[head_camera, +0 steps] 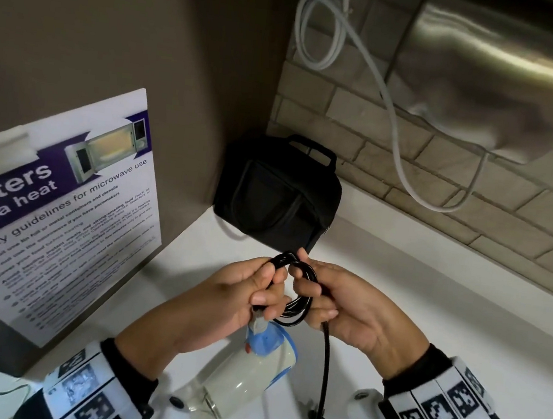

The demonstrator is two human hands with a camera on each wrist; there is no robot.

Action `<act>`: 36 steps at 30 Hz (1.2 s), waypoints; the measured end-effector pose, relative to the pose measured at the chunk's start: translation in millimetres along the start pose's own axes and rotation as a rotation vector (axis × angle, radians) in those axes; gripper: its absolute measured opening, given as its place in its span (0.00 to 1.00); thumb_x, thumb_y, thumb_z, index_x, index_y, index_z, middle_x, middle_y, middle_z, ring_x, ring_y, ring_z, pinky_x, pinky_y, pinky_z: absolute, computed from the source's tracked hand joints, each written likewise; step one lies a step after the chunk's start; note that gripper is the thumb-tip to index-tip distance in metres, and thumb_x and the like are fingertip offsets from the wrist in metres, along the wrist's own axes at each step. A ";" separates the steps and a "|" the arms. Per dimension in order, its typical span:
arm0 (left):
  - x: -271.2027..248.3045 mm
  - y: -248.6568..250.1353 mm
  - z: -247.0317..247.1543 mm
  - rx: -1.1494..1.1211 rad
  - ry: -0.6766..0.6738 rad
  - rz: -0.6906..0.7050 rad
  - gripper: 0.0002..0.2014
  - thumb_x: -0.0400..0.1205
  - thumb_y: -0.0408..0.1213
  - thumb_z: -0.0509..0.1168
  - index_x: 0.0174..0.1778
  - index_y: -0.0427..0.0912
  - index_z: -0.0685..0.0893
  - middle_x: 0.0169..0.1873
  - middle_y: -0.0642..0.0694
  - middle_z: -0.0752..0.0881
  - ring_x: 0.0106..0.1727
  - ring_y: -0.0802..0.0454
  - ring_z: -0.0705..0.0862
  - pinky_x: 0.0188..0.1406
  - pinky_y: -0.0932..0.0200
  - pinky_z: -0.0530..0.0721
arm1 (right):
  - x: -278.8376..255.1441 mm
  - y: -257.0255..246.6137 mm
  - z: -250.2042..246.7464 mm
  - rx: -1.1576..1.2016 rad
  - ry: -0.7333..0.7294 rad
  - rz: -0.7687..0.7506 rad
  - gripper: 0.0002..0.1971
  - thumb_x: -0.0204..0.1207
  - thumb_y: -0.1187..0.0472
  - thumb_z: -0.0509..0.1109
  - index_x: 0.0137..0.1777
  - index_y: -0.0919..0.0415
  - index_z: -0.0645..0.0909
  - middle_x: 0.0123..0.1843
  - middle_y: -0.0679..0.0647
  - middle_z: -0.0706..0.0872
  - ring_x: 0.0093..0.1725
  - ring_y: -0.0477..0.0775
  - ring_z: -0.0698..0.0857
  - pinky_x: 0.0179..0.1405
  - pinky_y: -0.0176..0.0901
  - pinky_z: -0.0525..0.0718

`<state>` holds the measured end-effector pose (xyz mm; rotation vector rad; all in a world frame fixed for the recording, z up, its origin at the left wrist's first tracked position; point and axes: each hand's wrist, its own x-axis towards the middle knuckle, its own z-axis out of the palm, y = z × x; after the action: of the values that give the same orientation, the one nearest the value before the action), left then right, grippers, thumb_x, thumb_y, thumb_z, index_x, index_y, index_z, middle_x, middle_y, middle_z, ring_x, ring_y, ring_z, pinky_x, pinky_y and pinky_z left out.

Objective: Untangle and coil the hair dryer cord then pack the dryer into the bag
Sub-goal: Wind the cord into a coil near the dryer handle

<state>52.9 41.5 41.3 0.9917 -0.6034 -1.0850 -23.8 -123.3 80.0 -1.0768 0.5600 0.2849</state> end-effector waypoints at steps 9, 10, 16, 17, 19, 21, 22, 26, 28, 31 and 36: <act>3.8 5.2 -11.4 -0.216 0.358 0.076 0.14 0.87 0.44 0.52 0.37 0.44 0.70 0.21 0.56 0.69 0.25 0.59 0.74 0.30 0.62 0.70 | -28.9 51.3 -15.4 -0.884 0.254 -0.272 0.13 0.84 0.59 0.61 0.54 0.42 0.86 0.21 0.36 0.81 0.21 0.37 0.73 0.27 0.23 0.70; 4.0 5.7 -12.7 -0.225 0.391 0.088 0.14 0.88 0.43 0.50 0.37 0.44 0.70 0.22 0.55 0.71 0.25 0.58 0.76 0.33 0.59 0.70 | -35.1 61.7 -16.8 -0.979 0.263 -0.295 0.16 0.84 0.58 0.61 0.55 0.33 0.83 0.26 0.33 0.84 0.26 0.34 0.78 0.33 0.23 0.75; 6.4 4.4 -7.6 -0.127 0.530 0.111 0.15 0.89 0.42 0.49 0.40 0.41 0.73 0.29 0.50 0.88 0.32 0.52 0.88 0.36 0.50 0.80 | -74.7 90.6 -11.3 -1.579 0.385 -0.332 0.22 0.76 0.42 0.46 0.70 0.25 0.51 0.54 0.42 0.85 0.50 0.51 0.87 0.49 0.41 0.83; 7.4 5.8 -4.7 -0.093 0.532 0.093 0.14 0.89 0.43 0.49 0.43 0.40 0.74 0.33 0.49 0.91 0.35 0.51 0.91 0.39 0.45 0.84 | -77.2 92.1 -7.5 -1.719 0.429 -0.356 0.23 0.72 0.42 0.50 0.69 0.30 0.56 0.48 0.39 0.87 0.42 0.51 0.88 0.40 0.43 0.86; 9.9 6.8 -1.2 -0.002 0.517 0.061 0.18 0.89 0.44 0.47 0.47 0.41 0.80 0.42 0.46 0.94 0.46 0.48 0.92 0.59 0.31 0.81 | -89.3 88.5 3.7 -1.763 0.478 -0.377 0.19 0.63 0.44 0.58 0.56 0.34 0.72 0.29 0.39 0.85 0.20 0.51 0.83 0.14 0.40 0.81; 11.3 7.8 3.6 0.093 0.509 0.061 0.27 0.90 0.45 0.44 0.39 0.51 0.89 0.47 0.45 0.93 0.54 0.47 0.90 0.73 0.32 0.69 | -96.8 84.9 7.1 -1.825 0.512 -0.511 0.11 0.59 0.48 0.66 0.43 0.35 0.80 0.22 0.43 0.80 0.13 0.54 0.75 0.08 0.32 0.72; 11.8 7.1 6.1 0.124 0.507 0.071 0.29 0.90 0.46 0.44 0.34 0.52 0.89 0.47 0.45 0.93 0.57 0.46 0.89 0.77 0.35 0.65 | -100.3 78.3 12.1 -1.837 0.529 -0.587 0.08 0.57 0.50 0.68 0.38 0.37 0.83 0.21 0.44 0.79 0.13 0.54 0.73 0.09 0.30 0.69; 18.3 -0.1 17.1 0.176 0.540 0.119 0.19 0.89 0.47 0.45 0.44 0.39 0.74 0.45 0.44 0.93 0.52 0.47 0.91 0.77 0.44 0.65 | -106.3 44.2 33.3 -1.879 0.552 -0.801 0.03 0.62 0.52 0.69 0.34 0.42 0.84 0.23 0.46 0.77 0.16 0.53 0.72 0.13 0.29 0.64; 21.0 -1.2 23.4 0.218 0.525 0.114 0.18 0.89 0.46 0.46 0.48 0.37 0.74 0.44 0.43 0.93 0.49 0.48 0.92 0.74 0.47 0.71 | -101.6 31.0 41.1 -1.908 0.525 -0.804 0.05 0.59 0.53 0.73 0.35 0.43 0.83 0.24 0.46 0.77 0.17 0.52 0.73 0.14 0.30 0.62; 21.8 -2.3 27.8 0.248 0.519 0.112 0.20 0.87 0.49 0.51 0.41 0.36 0.76 0.37 0.43 0.91 0.42 0.47 0.90 0.55 0.54 0.81 | -91.6 9.3 49.2 -1.873 0.545 -0.872 0.03 0.61 0.53 0.71 0.36 0.45 0.82 0.26 0.46 0.80 0.20 0.51 0.78 0.15 0.35 0.71; 21.4 -5.8 29.8 0.202 0.523 0.034 0.21 0.90 0.42 0.47 0.41 0.31 0.76 0.16 0.43 0.80 0.26 0.47 0.88 0.50 0.47 0.85 | -62.2 -30.0 42.8 -1.766 0.581 -0.931 0.16 0.76 0.47 0.55 0.43 0.48 0.84 0.33 0.48 0.86 0.28 0.57 0.85 0.21 0.43 0.80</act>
<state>34.2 10.2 48.7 1.3747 -0.3017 -0.6986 -48.3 -95.9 152.5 -3.0310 0.1107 -0.5405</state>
